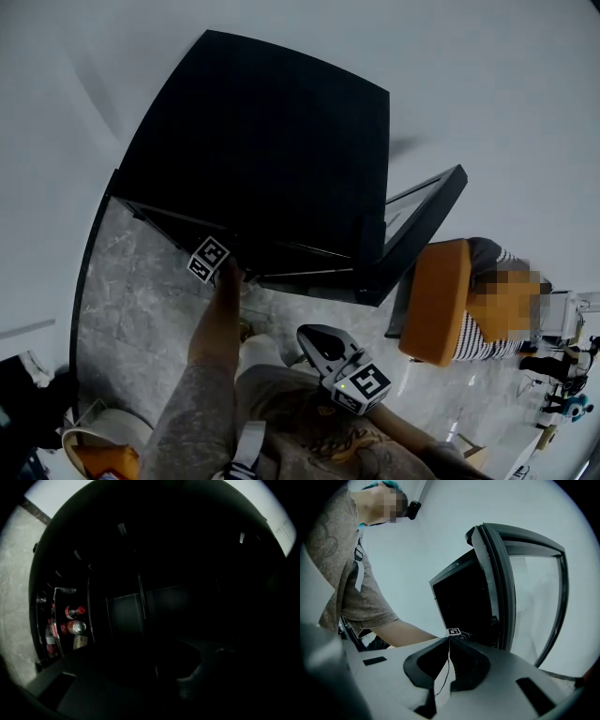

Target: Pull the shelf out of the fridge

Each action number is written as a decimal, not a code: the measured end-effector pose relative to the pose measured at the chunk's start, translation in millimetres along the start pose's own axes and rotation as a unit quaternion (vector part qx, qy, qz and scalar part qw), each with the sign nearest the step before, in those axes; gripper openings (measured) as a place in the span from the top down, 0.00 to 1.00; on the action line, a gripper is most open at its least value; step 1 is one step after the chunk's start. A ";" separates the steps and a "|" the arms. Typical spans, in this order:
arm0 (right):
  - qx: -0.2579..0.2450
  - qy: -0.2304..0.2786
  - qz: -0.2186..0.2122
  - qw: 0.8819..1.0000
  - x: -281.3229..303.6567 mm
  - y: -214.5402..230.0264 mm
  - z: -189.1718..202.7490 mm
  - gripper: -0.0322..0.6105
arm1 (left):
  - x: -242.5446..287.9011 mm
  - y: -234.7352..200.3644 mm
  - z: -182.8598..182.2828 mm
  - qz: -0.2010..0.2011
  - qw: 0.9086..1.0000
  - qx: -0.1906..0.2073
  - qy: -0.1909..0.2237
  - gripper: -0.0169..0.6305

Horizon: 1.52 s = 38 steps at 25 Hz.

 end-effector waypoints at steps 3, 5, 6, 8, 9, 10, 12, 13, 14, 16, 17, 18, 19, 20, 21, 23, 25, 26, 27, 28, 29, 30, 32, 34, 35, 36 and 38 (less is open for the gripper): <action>0.002 -0.001 0.006 1.000 -0.6 1.1 1.0 0.92 | 3.9 1.4 -0.5 0.011 1.000 -0.013 0.006 0.84; 0.002 -0.001 0.009 1.000 -0.9 2.4 0.9 0.92 | 5.9 4.4 -1.9 0.020 1.000 -0.013 0.009 0.88; 0.002 0.000 0.011 1.000 -1.2 2.9 0.6 0.92 | 6.7 5.5 -2.6 0.025 1.000 -0.012 0.010 0.91; 0.002 0.001 0.014 1.000 -1.9 3.6 0.4 0.92 | 7.9 5.7 -3.3 0.031 0.999 -0.015 0.012 0.92; 0.002 0.001 0.015 1.000 -2.3 3.8 0.8 0.92 | 8.4 5.2 -3.4 0.033 0.999 -0.017 0.014 0.92; 0.003 0.001 0.015 1.000 -2.8 4.1 1.4 0.92 | 8.8 4.6 -3.2 0.036 0.999 -0.021 0.016 0.92; 0.004 0.000 0.017 1.000 -3.7 4.8 2.8 0.92 | 9.5 3.5 -2.6 0.042 0.998 -0.033 0.020 0.93; 0.005 -0.001 0.018 1.000 -4.1 4.9 3.4 0.92 | 9.7 3.0 -2.2 0.046 0.998 -0.040 0.022 0.93; 0.005 -0.001 0.019 1.000 -4.5 4.9 4.1 0.92 | 9.7 2.6 -1.9 0.049 0.997 -0.048 0.024 0.94; 0.006 0.000 0.020 1.000 -5.3 4.5 5.5 0.92 | 9.2 2.0 -1.2 0.055 0.996 -0.064 0.027 0.94; 0.006 -0.001 0.020 1.000 -5.5 4.2 6.0 0.92 | 8.9 1.5 -0.8 0.057 0.996 -0.070 0.028 0.95; 0.006 -0.001 0.020 1.000 -5.8 3.9 6.6 0.92 | 8.4 1.2 -0.4 0.059 0.995 -0.074 0.028 0.95; 0.006 -0.001 0.019 1.000 -6.2 3.5 6.9 0.92 | 7.5 0.9 0.0 0.060 0.995 -0.076 0.029 0.95; 0.005 -0.001 0.019 1.000 -6.6 3.0 7.0 0.92 | 6.2 0.5 0.3 0.061 0.995 -0.077 0.030 0.95; 0.006 -0.001 0.018 1.000 -7.1 2.5 7.0 0.92 | 4.5 0.2 0.6 0.062 0.995 -0.077 0.031 0.95; 0.007 -0.002 0.016 1.000 -7.6 1.7 7.0 0.92 | 1.0 0.2 1.3 0.061 0.994 -0.079 0.033 0.95; 0.008 -0.003 0.012 1.000 -7.3 0.9 6.6 0.92 | -2.2 1.3 1.9 0.060 0.994 -0.081 0.034 0.95; 0.007 -0.004 0.011 1.000 -7.3 0.8 6.8 0.92 | -3.9 1.9 2.2 0.060 0.994 -0.082 0.034 0.95; 0.006 -0.004 0.010 1.000 -7.6 0.6 7.2 0.92 | -6.2 2.2 2.7 0.059 0.994 -0.083 0.035 0.95; 0.004 -0.004 0.008 1.000 -7.8 0.0 7.6 0.92 | -9.0 2.1 3.3 0.058 0.994 -0.085 0.035 0.95; 0.002 -0.005 0.006 1.000 -7.9 -0.6 7.8 0.92 | -12.1 1.9 4.0 0.057 0.994 -0.086 0.034 0.95; 0.001 -0.006 0.003 1.000 -8.0 -1.0 8.0 0.92 | -15.4 1.5 4.7 0.057 0.994 -0.087 0.034 0.95; -0.001 -0.008 -0.001 1.000 -8.6 -1.4 8.6 0.92 | -23.1 0.3 5.8 0.057 0.994 -0.087 0.034 0.95; -0.002 -0.009 -0.003 1.000 -9.8 -2.4 9.4 0.92 | -32.8 -1.8 7.3 0.055 0.994 -0.090 0.034 0.95; -0.003 -0.010 -0.005 1.000 -10.6 -3.0 9.8 0.92 | -38.3 -2.9 8.0 0.055 0.994 -0.091 0.034 0.95; -0.004 -0.011 -0.007 1.000 -11.3 -3.6 10.3 0.92 | -44.0 -3.5 8.7 0.055 0.994 -0.091 0.035 0.95; -0.006 -0.014 -0.011 1.000 -12.6 -4.3 11.7 0.92 | -55.6 -4.5 10.3 0.058 0.994 -0.090 0.038 0.95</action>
Point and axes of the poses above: the fingertips, and each gripper's own axes: x forward along the fingers, y to its right, z out of its underside, the point moved 8 cm from there along -x, backward along the fingers, and after that the axes turned 10 degrees about -z, right-handed, at the moved point
